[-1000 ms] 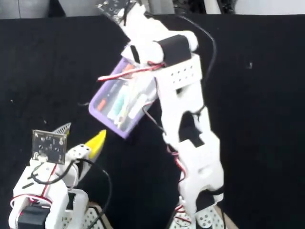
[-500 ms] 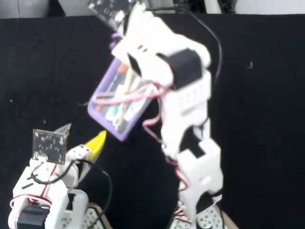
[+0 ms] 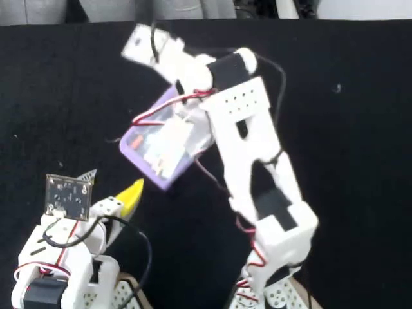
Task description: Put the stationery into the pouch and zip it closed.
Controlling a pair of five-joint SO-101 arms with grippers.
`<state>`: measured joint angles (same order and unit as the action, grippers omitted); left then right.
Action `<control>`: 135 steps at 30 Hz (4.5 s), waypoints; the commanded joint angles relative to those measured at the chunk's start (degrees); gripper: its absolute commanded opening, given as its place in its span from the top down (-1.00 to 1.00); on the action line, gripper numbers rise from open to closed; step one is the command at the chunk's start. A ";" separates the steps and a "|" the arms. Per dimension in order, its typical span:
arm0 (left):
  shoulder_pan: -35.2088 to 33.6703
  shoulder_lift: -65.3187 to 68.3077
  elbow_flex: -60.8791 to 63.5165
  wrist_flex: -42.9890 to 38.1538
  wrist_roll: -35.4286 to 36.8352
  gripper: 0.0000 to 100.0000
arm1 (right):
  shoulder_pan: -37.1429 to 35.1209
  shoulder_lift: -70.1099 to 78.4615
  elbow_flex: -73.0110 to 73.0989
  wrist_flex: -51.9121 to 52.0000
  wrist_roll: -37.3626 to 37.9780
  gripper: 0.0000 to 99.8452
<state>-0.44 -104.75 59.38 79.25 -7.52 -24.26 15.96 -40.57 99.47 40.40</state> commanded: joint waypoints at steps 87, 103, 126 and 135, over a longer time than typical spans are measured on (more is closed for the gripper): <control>-12.09 0.18 30.02 -3.78 12.75 0.94 | 34.81 -118.02 124.62 -48.09 -28.84 0.98; -12.62 0.26 37.85 -6.51 12.66 0.94 | 34.81 -124.53 137.01 -32.26 -28.84 0.98; -12.53 0.26 37.85 -6.51 12.66 0.94 | 35.08 -124.53 137.01 -24.70 -28.84 0.98; -12.44 0.26 37.85 -6.51 12.66 0.94 | 35.08 -124.53 137.01 -24.70 -28.84 0.98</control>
<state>-12.48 -104.13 95.96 73.54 4.97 9.93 -103.16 96.57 74.42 11.74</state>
